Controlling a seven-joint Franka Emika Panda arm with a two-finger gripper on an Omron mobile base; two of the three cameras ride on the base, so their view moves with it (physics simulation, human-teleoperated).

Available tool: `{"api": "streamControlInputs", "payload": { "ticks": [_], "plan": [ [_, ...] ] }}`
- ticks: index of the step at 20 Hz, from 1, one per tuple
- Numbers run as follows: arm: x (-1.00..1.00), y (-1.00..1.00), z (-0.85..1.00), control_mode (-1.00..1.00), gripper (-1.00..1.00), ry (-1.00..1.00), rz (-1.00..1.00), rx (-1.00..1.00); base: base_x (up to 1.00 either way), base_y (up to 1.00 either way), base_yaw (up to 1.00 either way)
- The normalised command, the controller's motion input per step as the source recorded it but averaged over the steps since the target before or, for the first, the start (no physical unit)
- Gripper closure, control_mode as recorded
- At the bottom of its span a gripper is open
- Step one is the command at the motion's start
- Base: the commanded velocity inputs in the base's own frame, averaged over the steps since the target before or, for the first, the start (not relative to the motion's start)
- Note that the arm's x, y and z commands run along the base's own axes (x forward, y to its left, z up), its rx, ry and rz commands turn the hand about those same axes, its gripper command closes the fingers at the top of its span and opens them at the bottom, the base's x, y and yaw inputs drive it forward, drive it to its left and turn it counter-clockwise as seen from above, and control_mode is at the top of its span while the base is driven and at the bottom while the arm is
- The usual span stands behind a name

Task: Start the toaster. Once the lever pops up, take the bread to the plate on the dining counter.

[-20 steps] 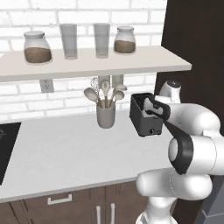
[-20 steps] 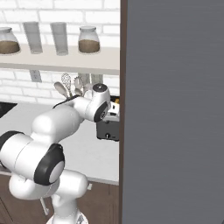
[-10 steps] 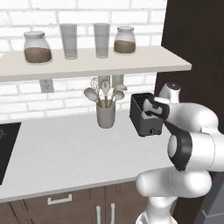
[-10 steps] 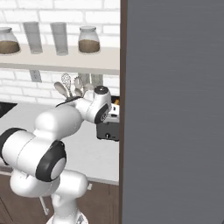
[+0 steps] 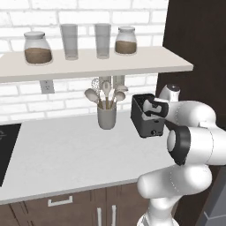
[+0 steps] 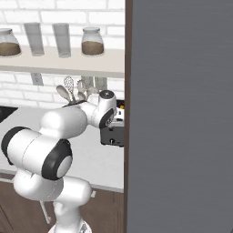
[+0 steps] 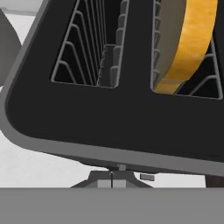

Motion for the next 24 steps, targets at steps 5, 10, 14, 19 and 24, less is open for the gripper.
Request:
{"api": "streamControlInputs", "payload": {
  "ticks": [5, 10, 14, 19, 24],
  "plan": [
    [0.04, 0.0, -0.27, -1.0, 1.0, 0.0, 0.02, 0.0, 0.0, 0.0, 0.0],
    [-0.01, 0.0, -0.37, -1.0, 1.0, 0.0, 0.0, 0.0, 0.0, 0.0, 0.0],
    [-0.12, 0.0, -0.34, -1.0, 1.0, 0.0, 0.0, 0.0, 0.0, 0.0, 0.0],
    [-0.24, 0.0, -0.36, -1.0, 1.0, 0.0, 0.0, 0.0, 0.0, 0.0, 0.0],
    [-0.24, 0.0, -0.44, -1.0, 1.0, 0.0, 0.0, 0.0, 0.0, 0.0, 0.0]
  ]
}}
